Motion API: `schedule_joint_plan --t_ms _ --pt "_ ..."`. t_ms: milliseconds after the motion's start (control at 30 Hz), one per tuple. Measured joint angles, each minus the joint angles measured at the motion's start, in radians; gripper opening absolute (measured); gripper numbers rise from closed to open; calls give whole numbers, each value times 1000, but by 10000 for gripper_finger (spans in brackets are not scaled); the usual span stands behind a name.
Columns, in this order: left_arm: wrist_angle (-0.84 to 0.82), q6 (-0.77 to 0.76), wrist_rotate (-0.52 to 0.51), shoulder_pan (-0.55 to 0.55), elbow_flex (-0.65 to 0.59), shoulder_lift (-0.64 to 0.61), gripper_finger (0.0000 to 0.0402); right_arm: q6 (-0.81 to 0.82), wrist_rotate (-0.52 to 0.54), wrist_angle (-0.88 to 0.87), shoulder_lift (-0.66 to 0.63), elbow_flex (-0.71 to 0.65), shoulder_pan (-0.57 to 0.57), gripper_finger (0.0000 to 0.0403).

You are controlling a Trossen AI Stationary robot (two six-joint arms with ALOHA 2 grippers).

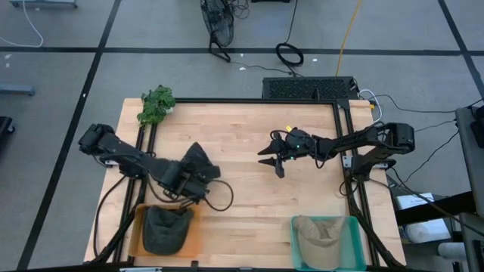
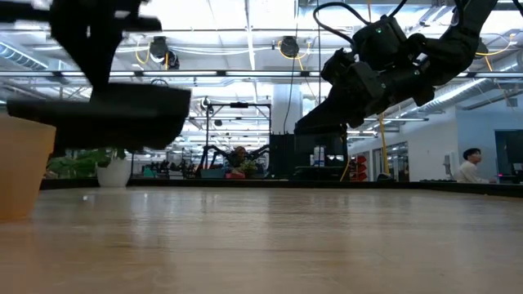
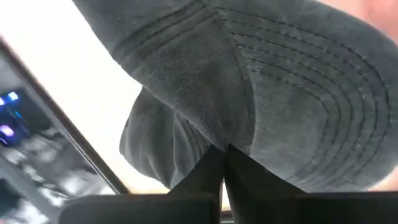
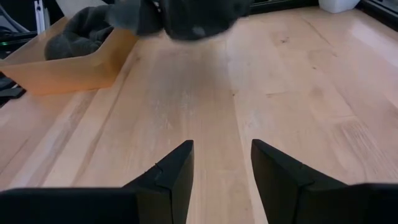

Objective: Pick & Place hat
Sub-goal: Put the black cap into the orange bin

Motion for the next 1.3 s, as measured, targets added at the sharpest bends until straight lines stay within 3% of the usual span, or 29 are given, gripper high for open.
schedule_joint_plan --t_ms 100,333,667,733,967,1100,1300 --pt "-62 -182 55 -20 125 0 7 0 0 0 0 0 1 139" --pt "-109 -682 326 -84 363 0 8 -2 0 0 0 0 1 139" --pt "-121 -1245 690 -232 414 0 4 -27 2 44 0 0 1 139" --pt "-123 -1325 701 -259 414 0 5 -27 2 64 0 0 0 139" --pt "-121 -1428 661 -331 414 21 4 -65 4 94 0 0 -1 139" --pt "-105 -1362 624 -357 414 64 3 -83 4 99 0 0 -13 139" --pt "-68 -1228 673 -378 414 172 3 -83 5 99 0 0 -34 139"
